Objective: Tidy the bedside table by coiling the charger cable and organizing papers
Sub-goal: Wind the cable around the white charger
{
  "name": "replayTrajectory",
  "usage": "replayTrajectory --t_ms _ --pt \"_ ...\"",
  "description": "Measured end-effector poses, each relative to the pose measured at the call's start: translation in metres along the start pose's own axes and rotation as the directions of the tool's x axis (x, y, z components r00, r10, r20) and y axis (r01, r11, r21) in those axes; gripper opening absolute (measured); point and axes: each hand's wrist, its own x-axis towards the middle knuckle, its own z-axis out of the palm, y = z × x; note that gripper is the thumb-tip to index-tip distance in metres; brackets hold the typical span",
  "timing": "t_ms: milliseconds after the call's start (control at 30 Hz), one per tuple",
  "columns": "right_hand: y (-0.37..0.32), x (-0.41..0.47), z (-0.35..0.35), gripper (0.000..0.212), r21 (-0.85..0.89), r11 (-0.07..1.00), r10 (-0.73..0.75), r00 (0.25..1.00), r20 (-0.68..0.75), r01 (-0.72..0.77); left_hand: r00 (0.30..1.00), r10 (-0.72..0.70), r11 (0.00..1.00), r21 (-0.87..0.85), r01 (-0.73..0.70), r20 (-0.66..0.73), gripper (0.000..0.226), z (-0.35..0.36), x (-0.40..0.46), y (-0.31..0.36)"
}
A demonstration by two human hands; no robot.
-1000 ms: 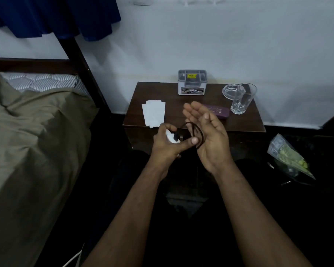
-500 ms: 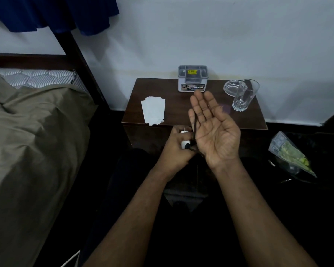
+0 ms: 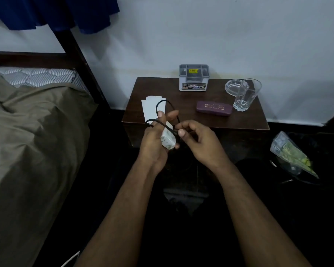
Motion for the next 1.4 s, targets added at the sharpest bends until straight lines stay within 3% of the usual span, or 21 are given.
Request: replayTrajectory --t_ms 200,300,367,467,567,700,800,867,1000,1067,1133,1233,1400 --pt "-0.001 0.0 -0.002 0.024 -0.093 0.994 -0.051 0.996 0.07 0.058 0.999 0.034 0.998 -0.05 -0.036 -0.038 0.047 -0.005 0.003 0.005" --pt "-0.002 0.003 0.0 0.006 -0.153 0.982 -0.129 0.988 -0.083 0.115 0.996 0.033 0.999 0.024 -0.031 -0.086 0.044 -0.009 0.006 0.002" --pt "-0.002 0.005 0.0 0.007 -0.087 0.988 -0.146 0.97 -0.196 0.132 0.994 0.019 0.992 0.122 -0.006 -0.111 0.035 -0.011 0.007 -0.002" --pt "-0.002 0.007 -0.003 0.011 0.0 0.987 -0.156 0.952 -0.262 0.162 1.0 0.0 0.982 0.191 0.002 -0.011 0.034 -0.01 0.004 -0.01" --pt "-0.002 0.008 -0.001 0.009 0.031 0.982 -0.173 0.962 -0.213 0.184 0.996 0.052 0.978 0.2 -0.064 0.067 0.025 -0.008 0.001 -0.013" --pt "-0.001 0.007 0.005 0.01 0.163 0.985 -0.028 0.991 -0.132 0.05 0.981 0.168 0.979 0.137 -0.154 -0.101 0.014 -0.012 0.007 -0.007" --pt "0.001 0.007 0.001 0.006 0.26 0.962 0.118 0.985 -0.129 -0.081 0.941 0.176 0.983 0.009 -0.181 -0.288 0.019 -0.025 0.016 0.001" --pt "-0.001 0.007 -0.003 0.003 0.418 0.899 0.184 0.978 -0.099 -0.126 0.931 0.106 0.983 -0.102 -0.151 -0.348 0.021 -0.032 0.018 0.003" --pt "-0.01 0.009 -0.006 0.02 0.796 0.59 0.226 0.974 -0.003 -0.134 0.962 -0.083 0.955 -0.296 0.003 -0.259 0.022 -0.028 0.019 -0.001" --pt "-0.011 0.009 -0.005 0.022 0.839 0.53 0.222 0.975 0.0 -0.121 0.978 -0.113 0.965 -0.252 0.066 -0.177 0.03 -0.025 0.02 -0.003" --pt "-0.013 0.01 -0.003 0.02 0.863 0.498 0.224 0.974 -0.027 -0.091 0.989 -0.124 0.988 -0.106 0.116 -0.075 0.04 -0.021 0.018 -0.006" --pt "-0.014 0.011 -0.001 0.021 0.899 0.436 0.232 0.97 -0.072 -0.037 0.988 -0.15 0.988 0.029 0.149 0.027 0.034 -0.012 0.012 -0.014" --pt "-0.012 0.012 -0.003 0.022 0.935 0.354 0.326 0.94 -0.104 -0.02 0.976 -0.015 0.994 0.101 0.037 -0.216 0.028 -0.016 0.018 -0.02"
